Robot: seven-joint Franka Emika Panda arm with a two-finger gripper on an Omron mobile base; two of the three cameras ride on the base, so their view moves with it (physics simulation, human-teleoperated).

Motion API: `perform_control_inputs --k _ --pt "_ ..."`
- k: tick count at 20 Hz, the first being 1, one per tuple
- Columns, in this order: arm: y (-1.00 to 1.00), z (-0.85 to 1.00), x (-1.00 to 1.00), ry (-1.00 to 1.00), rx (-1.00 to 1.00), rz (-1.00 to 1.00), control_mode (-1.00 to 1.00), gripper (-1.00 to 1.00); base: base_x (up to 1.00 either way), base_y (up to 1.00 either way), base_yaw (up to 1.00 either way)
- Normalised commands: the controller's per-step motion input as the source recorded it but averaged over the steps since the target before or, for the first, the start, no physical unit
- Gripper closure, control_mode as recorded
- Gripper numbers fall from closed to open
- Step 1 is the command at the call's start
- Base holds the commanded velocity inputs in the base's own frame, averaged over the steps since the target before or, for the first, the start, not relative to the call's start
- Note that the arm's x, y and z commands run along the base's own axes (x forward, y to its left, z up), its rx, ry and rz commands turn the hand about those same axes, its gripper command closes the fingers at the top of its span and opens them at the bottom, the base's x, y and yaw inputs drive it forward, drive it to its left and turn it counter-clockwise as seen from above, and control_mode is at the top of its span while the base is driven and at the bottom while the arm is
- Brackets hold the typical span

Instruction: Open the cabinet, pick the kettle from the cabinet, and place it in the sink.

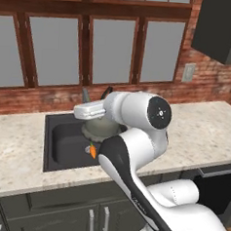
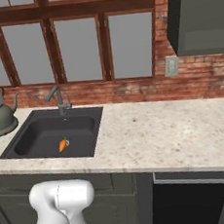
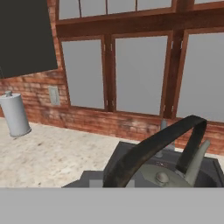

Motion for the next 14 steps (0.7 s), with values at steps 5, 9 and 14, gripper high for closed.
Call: perform_control_inputs --k 5,9,14 --pt "0.00 0.00 0.00 0.00 0.00 0.00 1.00 1.00 -0.28 0.33 -0.14" --pt "0.00 0.00 0.00 0.00 0.00 0.00 1.00 1.00 -0.16 0.27 -0.09" --pt "0.00 0.00 0.00 0.00 0.00 0.00 1.00 1.00 0.00 0.02 0.00"
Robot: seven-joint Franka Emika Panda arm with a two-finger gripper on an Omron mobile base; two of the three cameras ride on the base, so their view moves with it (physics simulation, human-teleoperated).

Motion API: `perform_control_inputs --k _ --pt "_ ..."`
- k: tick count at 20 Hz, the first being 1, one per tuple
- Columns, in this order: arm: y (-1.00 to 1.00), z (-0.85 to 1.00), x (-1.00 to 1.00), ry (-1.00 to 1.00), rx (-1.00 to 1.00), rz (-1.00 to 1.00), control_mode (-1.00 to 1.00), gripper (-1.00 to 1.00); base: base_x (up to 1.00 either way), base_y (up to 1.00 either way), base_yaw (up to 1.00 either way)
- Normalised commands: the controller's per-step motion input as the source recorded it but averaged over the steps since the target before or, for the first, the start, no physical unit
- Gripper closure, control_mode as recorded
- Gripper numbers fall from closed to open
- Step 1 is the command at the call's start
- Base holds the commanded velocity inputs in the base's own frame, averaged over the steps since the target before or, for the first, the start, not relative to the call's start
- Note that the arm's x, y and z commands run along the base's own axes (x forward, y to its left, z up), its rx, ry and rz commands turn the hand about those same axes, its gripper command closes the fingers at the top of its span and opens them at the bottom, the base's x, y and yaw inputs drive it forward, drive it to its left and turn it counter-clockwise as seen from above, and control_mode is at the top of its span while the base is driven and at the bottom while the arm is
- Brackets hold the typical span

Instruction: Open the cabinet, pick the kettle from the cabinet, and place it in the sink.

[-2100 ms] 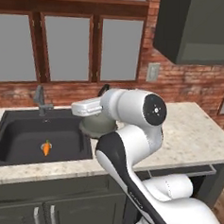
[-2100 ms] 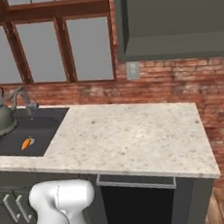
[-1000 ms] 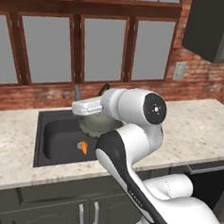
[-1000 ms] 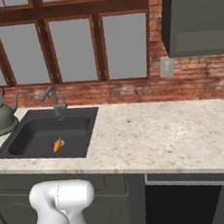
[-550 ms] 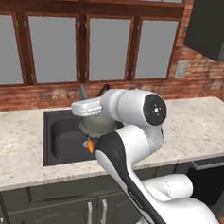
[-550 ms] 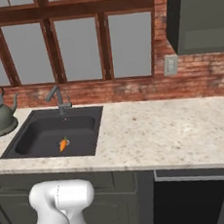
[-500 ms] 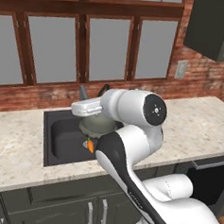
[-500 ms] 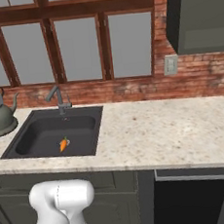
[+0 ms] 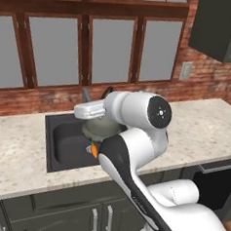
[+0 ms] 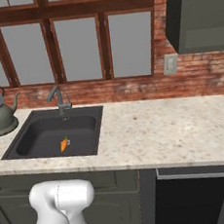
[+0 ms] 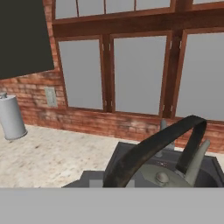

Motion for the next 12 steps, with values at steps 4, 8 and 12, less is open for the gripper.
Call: perform_control_inputs --k 4,8,12 --pt "0.00 0.00 0.00 0.00 0.00 0.00 1.00 1.00 0.00 0.00 0.00" --pt "0.00 0.00 0.00 0.00 0.00 0.00 1.00 1.00 0.00 0.00 0.00" --pt "0.00 0.00 0.00 0.00 0.00 0.00 1.00 1.00 0.00 0.00 0.00"
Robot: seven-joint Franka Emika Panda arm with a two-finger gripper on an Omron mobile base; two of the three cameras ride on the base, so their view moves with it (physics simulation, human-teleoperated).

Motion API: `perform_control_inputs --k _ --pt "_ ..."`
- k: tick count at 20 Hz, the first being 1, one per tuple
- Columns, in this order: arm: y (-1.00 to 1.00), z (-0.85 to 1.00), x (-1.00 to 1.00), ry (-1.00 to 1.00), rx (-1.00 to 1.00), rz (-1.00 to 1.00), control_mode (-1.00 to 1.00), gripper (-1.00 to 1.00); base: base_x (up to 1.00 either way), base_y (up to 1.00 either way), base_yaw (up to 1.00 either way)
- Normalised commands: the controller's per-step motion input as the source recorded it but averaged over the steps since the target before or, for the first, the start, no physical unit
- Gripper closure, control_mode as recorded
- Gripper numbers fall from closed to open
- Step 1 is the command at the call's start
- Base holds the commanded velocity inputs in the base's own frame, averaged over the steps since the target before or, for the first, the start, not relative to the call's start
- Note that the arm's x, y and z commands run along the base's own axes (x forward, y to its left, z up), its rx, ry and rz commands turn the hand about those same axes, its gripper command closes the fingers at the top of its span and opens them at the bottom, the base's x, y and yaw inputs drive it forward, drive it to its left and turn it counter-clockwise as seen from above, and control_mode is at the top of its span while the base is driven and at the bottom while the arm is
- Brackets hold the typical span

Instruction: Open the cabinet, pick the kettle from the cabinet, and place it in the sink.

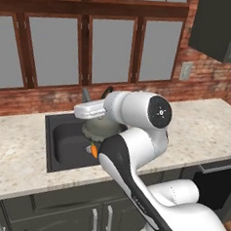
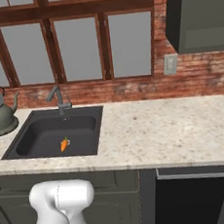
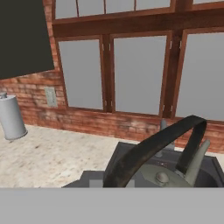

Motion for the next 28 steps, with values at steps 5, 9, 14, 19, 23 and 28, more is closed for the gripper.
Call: perform_control_inputs --k 5,9,14,19,23,28 --pt "0.00 0.00 0.00 0.00 0.00 0.00 -1.00 1.00 0.00 0.00 0.00" --pt "0.00 0.00 0.00 0.00 0.00 0.00 -1.00 1.00 0.00 0.00 0.00" --pt "0.00 0.00 0.00 0.00 0.00 0.00 -1.00 1.00 0.00 0.00 0.00" --pt "0.00 0.00 0.00 0.00 0.00 0.00 -1.00 1.00 0.00 0.00 0.00" --pt "-0.01 0.00 -0.07 -0.02 0.00 0.02 -1.00 1.00 0.00 0.00 0.00" --pt "-0.13 0.00 -0.14 -0.09 0.07 0.16 -1.00 1.00 0.00 0.00 0.00"
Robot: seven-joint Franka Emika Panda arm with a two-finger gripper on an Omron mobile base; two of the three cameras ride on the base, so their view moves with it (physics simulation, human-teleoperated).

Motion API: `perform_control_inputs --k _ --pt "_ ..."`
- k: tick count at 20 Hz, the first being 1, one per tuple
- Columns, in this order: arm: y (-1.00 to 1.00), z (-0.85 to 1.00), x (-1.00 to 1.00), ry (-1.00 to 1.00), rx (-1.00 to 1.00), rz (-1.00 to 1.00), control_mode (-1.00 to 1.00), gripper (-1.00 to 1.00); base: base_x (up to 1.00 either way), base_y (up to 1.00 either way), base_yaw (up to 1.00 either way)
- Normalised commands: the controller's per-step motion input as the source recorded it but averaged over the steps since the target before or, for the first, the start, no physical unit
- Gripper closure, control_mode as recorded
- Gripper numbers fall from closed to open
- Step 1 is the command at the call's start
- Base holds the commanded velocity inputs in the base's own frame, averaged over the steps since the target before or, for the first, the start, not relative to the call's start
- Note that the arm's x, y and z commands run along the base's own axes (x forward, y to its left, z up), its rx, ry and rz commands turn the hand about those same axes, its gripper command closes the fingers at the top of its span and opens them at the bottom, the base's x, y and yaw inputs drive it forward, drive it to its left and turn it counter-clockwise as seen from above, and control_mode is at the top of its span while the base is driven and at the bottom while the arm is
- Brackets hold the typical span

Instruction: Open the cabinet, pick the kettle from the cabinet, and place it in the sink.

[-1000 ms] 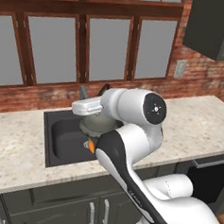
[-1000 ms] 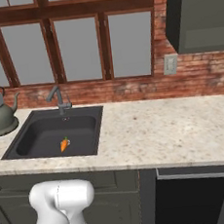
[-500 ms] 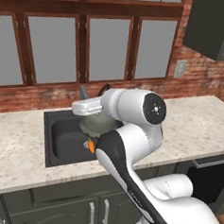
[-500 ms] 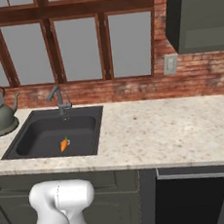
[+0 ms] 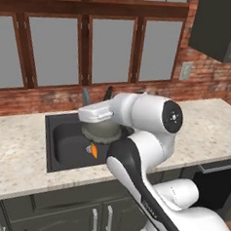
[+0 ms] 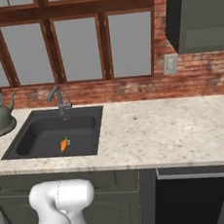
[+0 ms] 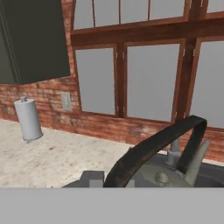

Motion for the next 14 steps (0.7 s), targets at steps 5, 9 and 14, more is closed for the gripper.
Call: perform_control_inputs --k 5,9,14 --pt "-0.22 0.00 -0.13 -0.03 0.11 0.16 -1.00 1.00 0.00 0.00 0.00" --pt "-0.32 0.00 -0.07 0.00 0.09 0.14 -1.00 1.00 0.00 0.00 0.00" --pt "-0.38 0.00 -0.05 0.00 0.10 0.19 -1.00 1.00 0.00 0.00 0.00"
